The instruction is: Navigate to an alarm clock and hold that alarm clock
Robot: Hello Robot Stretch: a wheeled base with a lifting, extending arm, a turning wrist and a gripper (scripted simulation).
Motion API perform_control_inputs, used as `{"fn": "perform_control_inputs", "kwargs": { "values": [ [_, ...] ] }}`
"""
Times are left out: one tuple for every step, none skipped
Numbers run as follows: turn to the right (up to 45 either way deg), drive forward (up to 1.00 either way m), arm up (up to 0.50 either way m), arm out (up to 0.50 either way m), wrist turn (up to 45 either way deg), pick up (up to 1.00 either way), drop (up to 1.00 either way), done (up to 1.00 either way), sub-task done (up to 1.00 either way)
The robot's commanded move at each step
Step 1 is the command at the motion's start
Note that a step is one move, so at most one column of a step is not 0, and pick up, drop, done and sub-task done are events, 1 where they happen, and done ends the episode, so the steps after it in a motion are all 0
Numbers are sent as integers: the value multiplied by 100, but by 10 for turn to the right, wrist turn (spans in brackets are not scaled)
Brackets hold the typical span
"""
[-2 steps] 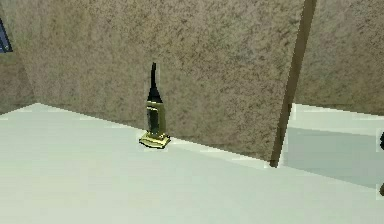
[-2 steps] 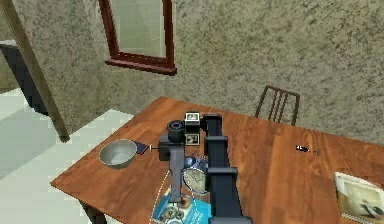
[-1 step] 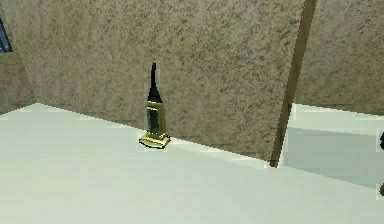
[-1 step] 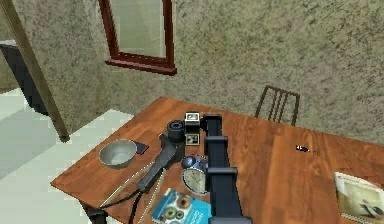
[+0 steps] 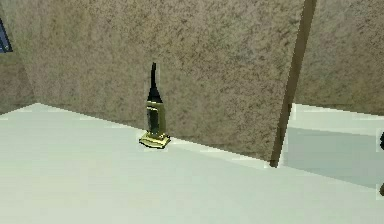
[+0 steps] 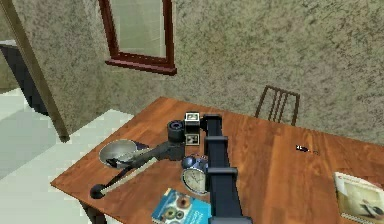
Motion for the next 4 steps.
{"fn": "perform_control_inputs", "kwargs": {
  "values": [
    [0, 0, 0, 0, 450, 0, 0, 0, 0],
    [0, 0, 0, 0, 450, 0, 0, 0, 0],
    [0, 0, 0, 0, 330, 0, 0, 0, 0],
    [0, 0, -30, 0, 0, 0, 0, 0, 0]
  ]
}}
